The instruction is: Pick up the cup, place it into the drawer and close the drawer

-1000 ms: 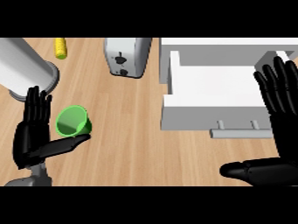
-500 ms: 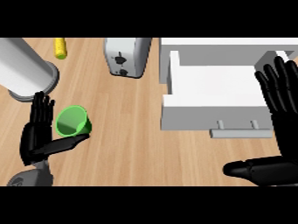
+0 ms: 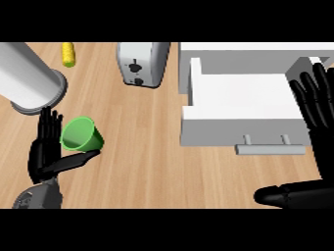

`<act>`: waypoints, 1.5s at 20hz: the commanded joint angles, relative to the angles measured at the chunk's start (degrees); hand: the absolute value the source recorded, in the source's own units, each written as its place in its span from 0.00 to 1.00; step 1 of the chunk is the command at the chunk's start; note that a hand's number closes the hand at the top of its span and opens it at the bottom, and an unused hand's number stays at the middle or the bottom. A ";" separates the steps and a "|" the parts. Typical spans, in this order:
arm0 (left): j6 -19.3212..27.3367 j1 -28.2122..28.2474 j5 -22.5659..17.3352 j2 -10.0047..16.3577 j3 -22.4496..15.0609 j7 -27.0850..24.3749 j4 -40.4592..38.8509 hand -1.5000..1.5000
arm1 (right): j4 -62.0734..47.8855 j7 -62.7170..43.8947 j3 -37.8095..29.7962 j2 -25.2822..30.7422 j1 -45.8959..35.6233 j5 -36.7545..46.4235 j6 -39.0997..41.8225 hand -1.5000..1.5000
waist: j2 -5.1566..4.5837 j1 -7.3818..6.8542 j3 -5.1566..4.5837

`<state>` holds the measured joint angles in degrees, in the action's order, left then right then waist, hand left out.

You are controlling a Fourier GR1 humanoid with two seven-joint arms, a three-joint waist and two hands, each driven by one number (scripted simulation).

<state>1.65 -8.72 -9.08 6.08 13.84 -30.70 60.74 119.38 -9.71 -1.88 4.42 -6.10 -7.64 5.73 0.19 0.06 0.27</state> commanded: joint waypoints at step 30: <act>-8.20 -17.79 -3.14 4.40 4.87 -23.24 -44.03 0.00 | -0.48 1.68 1.82 -1.16 1.17 0.88 1.58 0.00 | -0.39 0.57 -0.34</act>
<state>-6.14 -23.86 -12.06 10.63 18.18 -51.80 21.38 119.40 -10.87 -3.22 5.07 -6.92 -9.69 7.18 -0.15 0.52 -0.06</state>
